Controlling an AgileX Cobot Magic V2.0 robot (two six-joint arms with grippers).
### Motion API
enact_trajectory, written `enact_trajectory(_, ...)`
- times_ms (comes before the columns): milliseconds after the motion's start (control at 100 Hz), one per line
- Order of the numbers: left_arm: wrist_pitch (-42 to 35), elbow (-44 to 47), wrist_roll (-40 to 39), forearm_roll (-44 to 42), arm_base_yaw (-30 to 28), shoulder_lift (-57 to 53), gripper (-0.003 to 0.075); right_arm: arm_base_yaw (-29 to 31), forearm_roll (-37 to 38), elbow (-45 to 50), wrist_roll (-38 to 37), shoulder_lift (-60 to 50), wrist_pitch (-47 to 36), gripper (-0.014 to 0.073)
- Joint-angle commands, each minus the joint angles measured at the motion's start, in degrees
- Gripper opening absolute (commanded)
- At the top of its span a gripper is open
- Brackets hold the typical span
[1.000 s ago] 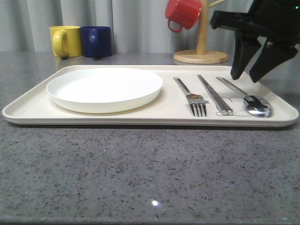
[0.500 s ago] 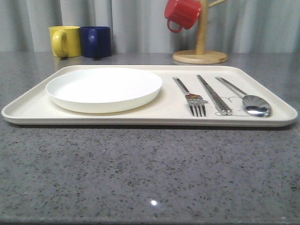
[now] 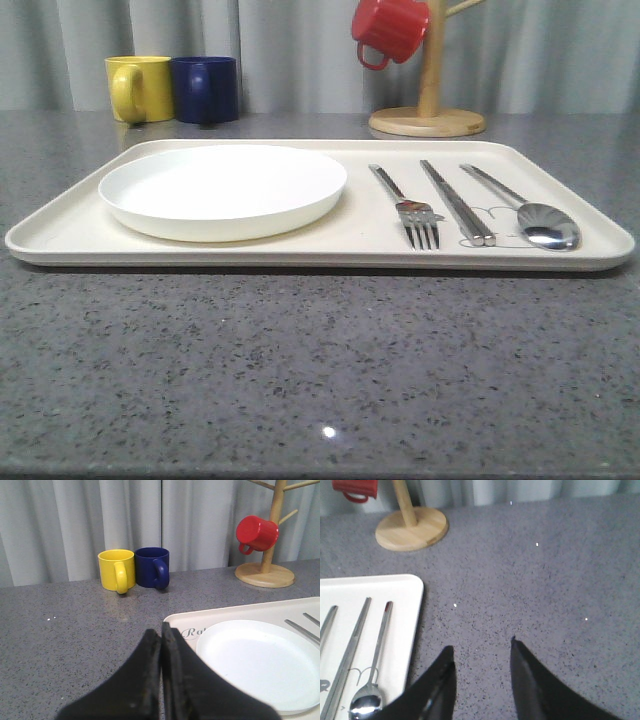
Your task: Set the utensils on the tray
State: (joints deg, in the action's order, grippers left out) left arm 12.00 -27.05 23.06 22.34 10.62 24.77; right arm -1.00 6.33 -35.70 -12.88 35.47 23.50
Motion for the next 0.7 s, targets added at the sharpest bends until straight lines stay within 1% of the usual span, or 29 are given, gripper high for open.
enact_trajectory(0,-4.5,-1.7,0.0,0.4,0.3,0.3,-0.0017,0.4,0.9,2.7,0.9,-5.1,-10.9,0.0290)
enact_trajectory(110,-4.5,-1.7,0.0,0.4,0.3,0.3,-0.0017,0.4,0.9,6.8,0.9,-9.9,-18.2,0.0286)
enact_trajectory(200,-4.5,-1.7,0.0,0.4,0.3,0.3,-0.0017,0.4,0.9,8.7,0.9,-11.7,-19.9,0.0260)
enact_trajectory(270,-4.5,-1.7,0.0,0.4,0.3,0.3,-0.0017,0.4,0.9,9.6,0.9,-11.8,-19.8,0.0199)
enact_trajectory(340,-4.5,-1.7,0.0,0.4,0.3,0.3,-0.0017,0.4,0.9,10.0,0.9,-11.8,-19.8,0.0118)
enact_trajectory(460,-4.5,-1.7,0.0,0.4,0.3,0.3,-0.0017,0.4,0.9,10.1,0.9,-11.8,-19.8,-0.0050)
enact_trajectory(490,-4.5,-1.7,0.0,0.4,0.3,0.3,-0.0017,0.4,0.9,10.1,0.9,-11.8,-19.9,-0.0074)
enact_trajectory(530,-4.5,-1.7,0.0,0.4,0.3,0.3,-0.0017,0.4,0.9,10.1,0.9,-11.8,-19.9,-0.0063)
enact_trajectory(690,-4.5,-1.7,0.0,0.4,0.3,0.3,-0.0017,0.4,0.9,10.1,0.9,-11.8,-19.8,-0.0069)
